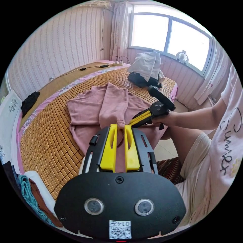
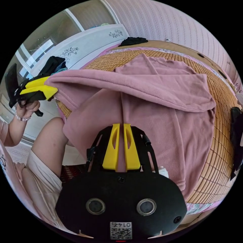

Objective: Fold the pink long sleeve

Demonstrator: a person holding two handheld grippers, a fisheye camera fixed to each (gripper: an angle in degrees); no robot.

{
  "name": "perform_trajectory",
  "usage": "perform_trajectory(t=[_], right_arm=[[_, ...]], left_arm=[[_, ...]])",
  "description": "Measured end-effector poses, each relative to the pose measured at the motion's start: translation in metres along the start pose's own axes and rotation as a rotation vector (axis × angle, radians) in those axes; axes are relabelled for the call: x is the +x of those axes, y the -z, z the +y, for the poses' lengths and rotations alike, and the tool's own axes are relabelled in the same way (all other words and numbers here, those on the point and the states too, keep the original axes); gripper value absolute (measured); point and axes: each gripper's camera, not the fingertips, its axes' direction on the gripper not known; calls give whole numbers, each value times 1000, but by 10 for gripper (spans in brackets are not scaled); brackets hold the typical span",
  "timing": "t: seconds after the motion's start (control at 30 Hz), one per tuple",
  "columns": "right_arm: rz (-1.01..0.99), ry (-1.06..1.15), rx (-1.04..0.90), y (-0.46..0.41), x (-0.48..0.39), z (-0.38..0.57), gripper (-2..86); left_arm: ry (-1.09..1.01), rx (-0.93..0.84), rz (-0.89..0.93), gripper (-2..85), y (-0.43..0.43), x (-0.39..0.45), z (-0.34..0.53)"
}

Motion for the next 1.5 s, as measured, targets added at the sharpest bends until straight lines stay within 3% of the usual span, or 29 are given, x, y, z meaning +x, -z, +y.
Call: perform_trajectory(t=[0.1,0.23,0.33,0.5,0.6,0.67,0.77,0.9,0.97,1.03,1.1,1.27,1.5], right_arm=[[-82,13,-26,12,8,4,24],[-59,-33,128,62,42,14,41],[150,-111,240,100,88,9,101],[322,-179,202,121,170,-39,135],[377,-244,181,115,215,-74,136],[350,-305,180,109,241,-92,136],[318,-390,148,94,276,-113,137],[229,-503,92,83,307,-120,102],[197,-469,111,89,307,-120,61],[193,-423,120,102,305,-123,43],[209,-388,168,118,300,-123,36],[145,-402,363,181,290,-107,24],[100,-181,508,269,218,-19,26]], left_arm=[[-8,-158,32,52,-31,-10,6],[38,-426,62,64,-76,-29,27],[97,-366,168,67,-54,-62,21],[276,-178,433,81,-22,-159,3],[242,-115,569,77,-21,-212,-24],[239,-89,483,76,-24,-240,-42],[357,-50,208,78,-42,-294,-67],[686,11,214,109,-92,-375,-79],[754,46,228,97,-105,-393,-82],[766,4,324,52,-130,-401,-85],[784,-52,297,16,-139,-397,-85],[693,85,205,-8,-92,-392,-91],[521,317,326,-10,21,-354,-47]])
